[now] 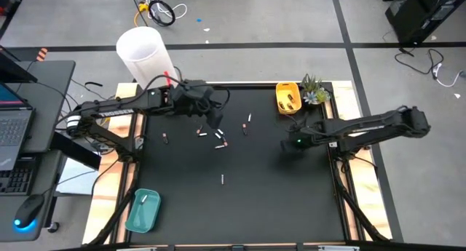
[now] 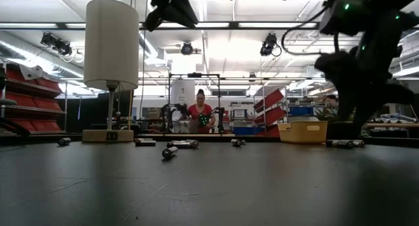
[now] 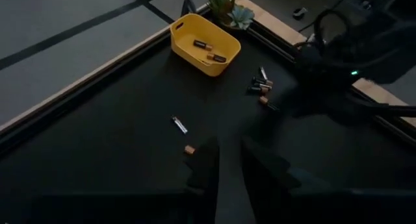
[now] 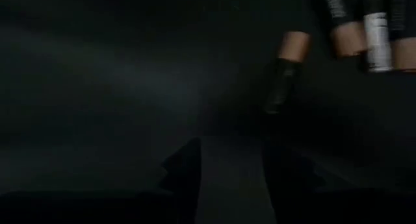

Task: Sort batteries
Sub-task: Put the black battery into the yellow bin

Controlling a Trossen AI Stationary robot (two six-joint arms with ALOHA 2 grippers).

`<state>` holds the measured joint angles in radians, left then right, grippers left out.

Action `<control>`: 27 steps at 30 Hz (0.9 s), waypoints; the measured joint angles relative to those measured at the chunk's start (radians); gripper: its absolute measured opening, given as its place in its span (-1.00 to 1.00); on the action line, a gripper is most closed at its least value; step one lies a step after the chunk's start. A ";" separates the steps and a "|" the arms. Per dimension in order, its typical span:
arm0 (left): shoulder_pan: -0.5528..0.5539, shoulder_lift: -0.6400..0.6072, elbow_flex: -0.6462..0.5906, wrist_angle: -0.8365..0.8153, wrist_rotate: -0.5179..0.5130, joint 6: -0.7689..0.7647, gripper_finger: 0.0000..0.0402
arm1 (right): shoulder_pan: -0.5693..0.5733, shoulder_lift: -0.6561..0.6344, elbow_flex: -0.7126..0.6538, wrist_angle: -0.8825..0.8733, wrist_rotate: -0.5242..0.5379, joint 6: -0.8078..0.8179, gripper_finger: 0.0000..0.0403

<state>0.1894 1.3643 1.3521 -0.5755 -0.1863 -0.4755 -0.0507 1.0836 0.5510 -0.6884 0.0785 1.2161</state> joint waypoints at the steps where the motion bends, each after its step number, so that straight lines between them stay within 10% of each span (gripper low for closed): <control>1: -0.002 0.000 0.000 0.000 0.001 0.000 -0.61 | 0.002 0.015 0.004 -0.008 0.016 0.010 -0.25; 27: -0.015 -0.043 0.000 -0.103 0.068 0.030 -0.61 | -0.033 0.233 0.022 0.068 0.164 0.064 -0.26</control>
<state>0.1743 1.3212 1.3518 -0.6783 -0.1181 -0.4454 -0.0841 1.3168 0.5729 -0.6208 0.2429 1.2796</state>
